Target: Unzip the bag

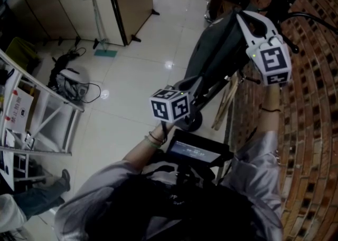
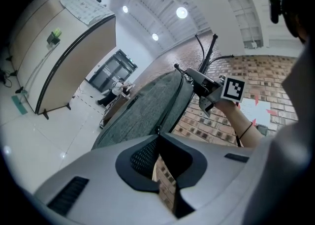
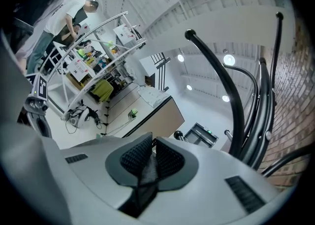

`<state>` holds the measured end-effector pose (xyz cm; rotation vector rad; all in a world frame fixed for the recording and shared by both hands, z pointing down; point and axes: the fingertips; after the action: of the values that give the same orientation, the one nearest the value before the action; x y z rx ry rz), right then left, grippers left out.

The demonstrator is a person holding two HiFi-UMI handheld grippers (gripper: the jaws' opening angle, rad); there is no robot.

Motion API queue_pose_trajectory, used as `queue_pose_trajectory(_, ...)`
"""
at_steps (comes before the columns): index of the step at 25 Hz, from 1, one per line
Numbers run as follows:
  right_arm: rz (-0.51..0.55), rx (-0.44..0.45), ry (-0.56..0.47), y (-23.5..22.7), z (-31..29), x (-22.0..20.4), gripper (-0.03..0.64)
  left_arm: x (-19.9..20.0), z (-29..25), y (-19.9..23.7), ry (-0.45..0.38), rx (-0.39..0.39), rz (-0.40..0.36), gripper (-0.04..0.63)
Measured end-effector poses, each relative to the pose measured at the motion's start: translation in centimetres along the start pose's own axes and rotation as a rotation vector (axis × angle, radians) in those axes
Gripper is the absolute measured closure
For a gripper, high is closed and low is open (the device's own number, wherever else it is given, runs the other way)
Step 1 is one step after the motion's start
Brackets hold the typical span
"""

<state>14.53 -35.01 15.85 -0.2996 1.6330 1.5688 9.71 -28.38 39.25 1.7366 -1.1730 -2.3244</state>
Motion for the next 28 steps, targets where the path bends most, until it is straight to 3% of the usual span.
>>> queue_pose_trajectory(16, -0.009, -0.060, 0.028, -1.1, -1.5, -0.8, 0.581, -2.8, 0.5, 1.9, 0.045, 0.041, 0.001, 0.592)
queue_pose_trajectory(20, -0.029, -0.064, 0.024, -1.1, -1.4, -0.8, 0.580, -3.0, 0.5, 2.0, 0.055, 0.044, -0.034, 0.592)
queue_pose_trajectory(28, -0.045, -0.093, 0.005, -0.8, -0.9, -0.9, 0.580, -3.2, 0.6, 1.8, 0.080, -0.009, -0.028, 0.591)
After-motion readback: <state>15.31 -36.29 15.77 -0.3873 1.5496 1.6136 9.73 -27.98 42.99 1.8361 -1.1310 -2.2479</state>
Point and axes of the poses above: the fingertips, and each gripper's own axes: z backward along the fingers, y to its left, x out of its top, and after that the axes turned 9 degrees about -x, right-handed
